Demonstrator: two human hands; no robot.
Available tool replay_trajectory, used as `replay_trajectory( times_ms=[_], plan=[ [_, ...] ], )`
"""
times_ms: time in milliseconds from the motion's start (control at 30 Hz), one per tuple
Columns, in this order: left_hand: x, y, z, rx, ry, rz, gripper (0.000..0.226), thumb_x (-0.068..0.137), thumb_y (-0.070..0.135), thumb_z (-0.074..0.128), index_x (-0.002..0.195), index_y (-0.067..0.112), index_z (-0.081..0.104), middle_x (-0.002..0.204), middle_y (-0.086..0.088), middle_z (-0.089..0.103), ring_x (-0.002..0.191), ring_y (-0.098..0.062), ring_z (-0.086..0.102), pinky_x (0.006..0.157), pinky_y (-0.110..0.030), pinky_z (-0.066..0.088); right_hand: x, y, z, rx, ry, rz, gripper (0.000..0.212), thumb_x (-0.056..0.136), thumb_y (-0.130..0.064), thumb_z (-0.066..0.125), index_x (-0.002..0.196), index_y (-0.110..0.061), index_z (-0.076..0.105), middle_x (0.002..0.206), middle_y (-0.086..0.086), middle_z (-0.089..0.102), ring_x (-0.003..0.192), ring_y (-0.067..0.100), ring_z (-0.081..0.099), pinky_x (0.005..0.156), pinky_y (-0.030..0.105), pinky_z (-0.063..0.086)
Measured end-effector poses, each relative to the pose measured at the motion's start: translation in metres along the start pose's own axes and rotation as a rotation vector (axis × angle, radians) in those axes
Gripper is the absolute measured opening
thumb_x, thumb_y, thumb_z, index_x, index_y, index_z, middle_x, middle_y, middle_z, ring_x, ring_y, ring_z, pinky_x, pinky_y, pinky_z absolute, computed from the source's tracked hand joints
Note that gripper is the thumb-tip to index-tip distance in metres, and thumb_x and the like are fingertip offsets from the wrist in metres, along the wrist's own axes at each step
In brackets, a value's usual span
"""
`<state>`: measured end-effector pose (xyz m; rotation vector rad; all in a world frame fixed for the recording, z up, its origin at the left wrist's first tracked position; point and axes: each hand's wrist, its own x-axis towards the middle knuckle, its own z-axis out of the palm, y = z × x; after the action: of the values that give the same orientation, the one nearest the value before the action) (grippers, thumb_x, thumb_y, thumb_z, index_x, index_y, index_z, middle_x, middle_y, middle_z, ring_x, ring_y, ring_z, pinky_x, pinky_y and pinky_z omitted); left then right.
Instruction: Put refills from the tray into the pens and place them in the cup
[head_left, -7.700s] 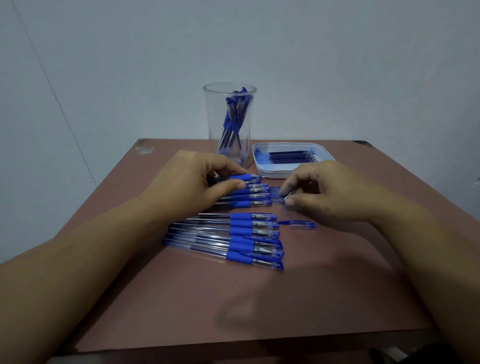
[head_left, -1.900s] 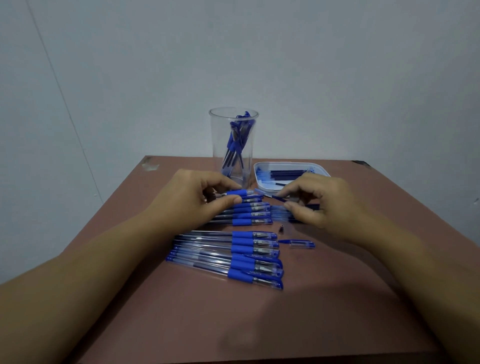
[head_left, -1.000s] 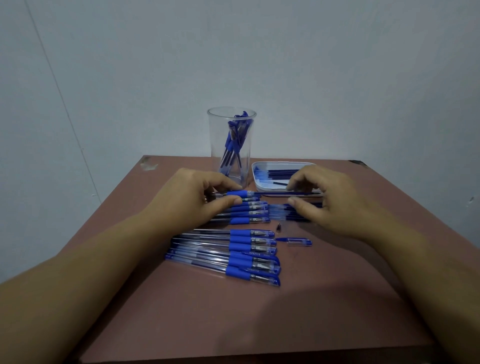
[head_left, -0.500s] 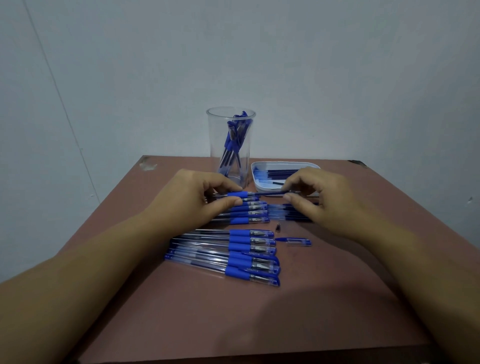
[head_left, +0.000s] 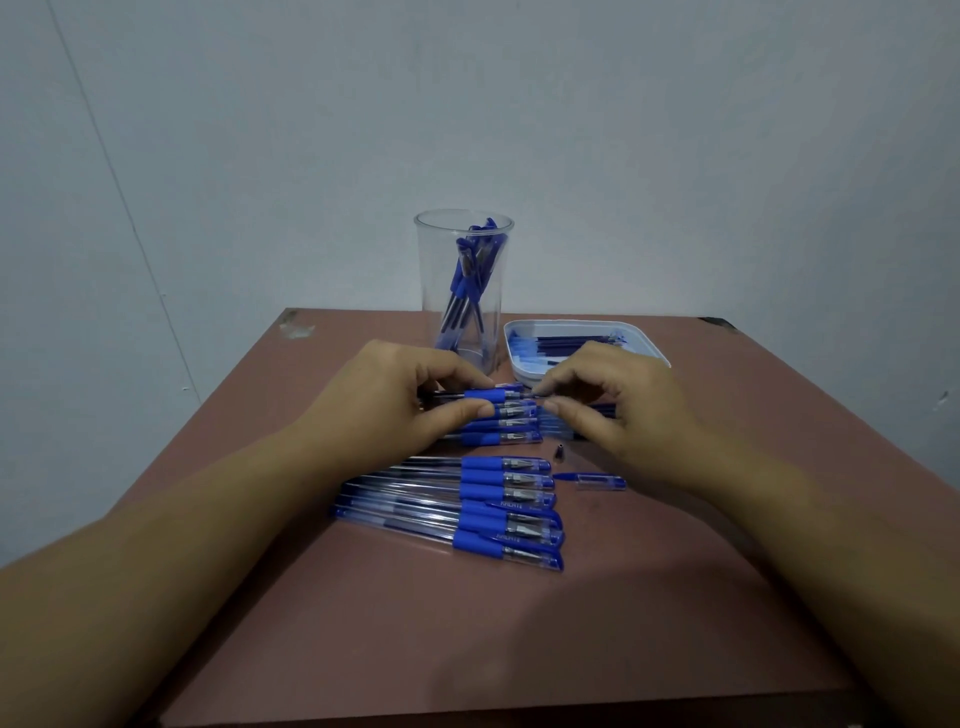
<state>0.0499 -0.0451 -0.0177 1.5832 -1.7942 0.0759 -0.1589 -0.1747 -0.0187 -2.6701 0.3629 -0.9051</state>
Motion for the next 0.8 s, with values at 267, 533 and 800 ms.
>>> replay_trajectory(
  times_ms=[267, 533, 800],
  plan=[
    [0.000, 0.001, -0.002, -0.023, 0.005, -0.022, 0.034, 0.074, 0.060, 0.056, 0.102, 0.044, 0.068, 0.080, 0.031, 0.062, 0.084, 0.005, 0.063, 0.068, -0.008, 0.048, -0.004, 0.006, -0.017, -0.019, -0.169, 0.143, 0.024, 0.085, -0.032, 0.071, 0.106, -0.042, 0.064, 0.094, -0.016, 0.061, 0.090, 0.000, 0.057, 0.074, 0.012, 0.043],
    [0.000, 0.000, -0.002, -0.034, 0.001, -0.025, 0.045, 0.073, 0.064, 0.054, 0.105, 0.038, 0.072, 0.080, 0.031, 0.061, 0.085, 0.004, 0.062, 0.069, -0.010, 0.051, -0.001, 0.001, -0.014, -0.092, -0.382, 0.171, 0.011, 0.083, -0.041, 0.071, 0.093, -0.038, 0.073, 0.089, -0.016, 0.060, 0.088, -0.001, 0.055, 0.074, 0.017, 0.046],
    [0.000, 0.000, -0.002, -0.022, -0.004, -0.022, 0.046, 0.073, 0.064, 0.053, 0.106, 0.037, 0.071, 0.081, 0.032, 0.060, 0.085, 0.004, 0.062, 0.068, -0.011, 0.051, 0.000, -0.008, -0.015, 0.235, 0.017, 0.144, 0.022, 0.083, -0.012, 0.073, 0.087, -0.033, 0.067, 0.079, -0.010, 0.069, 0.074, 0.008, 0.063, 0.069, 0.021, 0.054]
  ],
)
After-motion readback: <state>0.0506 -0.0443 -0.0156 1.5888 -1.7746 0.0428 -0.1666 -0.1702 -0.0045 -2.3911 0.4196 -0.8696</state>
